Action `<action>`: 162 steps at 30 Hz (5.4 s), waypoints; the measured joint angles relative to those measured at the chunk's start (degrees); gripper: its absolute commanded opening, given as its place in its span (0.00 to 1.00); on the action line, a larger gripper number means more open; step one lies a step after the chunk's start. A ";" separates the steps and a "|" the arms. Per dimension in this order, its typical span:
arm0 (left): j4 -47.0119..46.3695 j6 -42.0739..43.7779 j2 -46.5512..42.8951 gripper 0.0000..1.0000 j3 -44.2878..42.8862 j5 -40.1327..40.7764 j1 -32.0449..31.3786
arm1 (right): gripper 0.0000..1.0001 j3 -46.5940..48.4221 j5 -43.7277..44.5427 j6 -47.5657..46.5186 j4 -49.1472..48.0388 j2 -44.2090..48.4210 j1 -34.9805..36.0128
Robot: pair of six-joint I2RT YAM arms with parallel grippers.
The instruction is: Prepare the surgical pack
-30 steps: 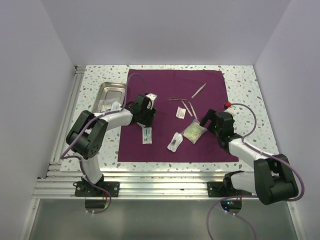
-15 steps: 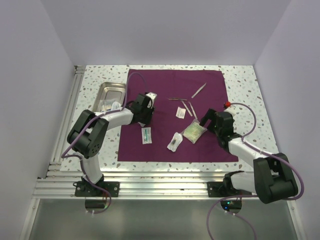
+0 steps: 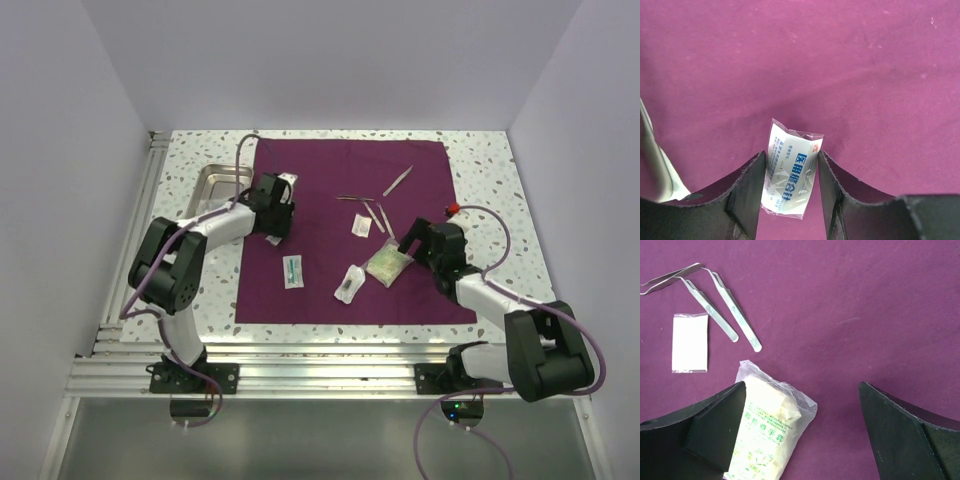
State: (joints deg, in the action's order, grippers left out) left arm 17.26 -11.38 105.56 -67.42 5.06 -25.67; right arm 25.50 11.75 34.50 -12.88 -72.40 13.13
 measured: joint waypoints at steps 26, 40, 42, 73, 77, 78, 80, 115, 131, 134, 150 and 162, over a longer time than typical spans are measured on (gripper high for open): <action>0.94 0.13 3.58 0.57 -16.17 -5.97 23.85 | 0.98 0.79 -2.10 0.11 0.00 -1.79 0.00; -1.31 -0.31 0.81 1.00 -10.21 -4.35 22.67 | 0.98 0.87 -2.34 0.15 -0.02 -2.23 0.00; -1.84 -0.98 -1.99 1.00 -7.43 -2.93 21.29 | 0.98 0.87 -2.36 0.20 0.00 -2.25 0.00; -3.45 -19.82 -28.79 0.96 23.45 8.48 0.26 | 0.98 0.98 -3.96 0.63 -0.61 -3.74 0.00; -3.76 -22.29 -31.26 0.91 27.30 8.09 -4.35 | 0.98 0.98 -4.04 0.68 -0.68 -3.76 0.00; -3.91 -22.77 -31.41 0.91 27.93 8.04 -5.35 | 0.98 1.01 -4.07 0.68 -0.70 -3.80 0.00; -4.00 -23.87 -31.21 0.90 28.59 8.09 -7.02 | 0.98 1.14 -4.09 0.70 -0.76 -4.09 0.00; 1.97 -31.04 -8.39 0.63 13.97 19.56 -20.63 | 0.98 1.57 -4.92 0.74 -0.81 -4.04 0.00; 2.67 -30.71 -8.50 0.41 13.97 20.68 -20.98 | 0.98 1.57 -5.27 0.90 -0.81 -4.02 0.00; 3.48 -29.57 -8.85 0.41 13.97 20.52 -20.98 | 0.98 1.57 -5.27 0.90 -0.81 -4.02 0.00; 7.02 -23.56 -17.53 0.42 12.81 17.42 -10.62 | 0.98 1.57 -5.09 0.90 -0.66 -3.52 0.00; 7.23 -16.52 -13.84 0.42 -4.55 10.12 11.76 | 0.98 1.55 -3.82 0.92 -0.57 -2.14 0.00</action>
State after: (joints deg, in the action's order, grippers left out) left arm 24.49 -27.90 91.72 -71.96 15.18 -13.91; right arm 27.05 7.92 35.42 -13.45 -74.54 13.13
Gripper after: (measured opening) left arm 0.416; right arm 0.981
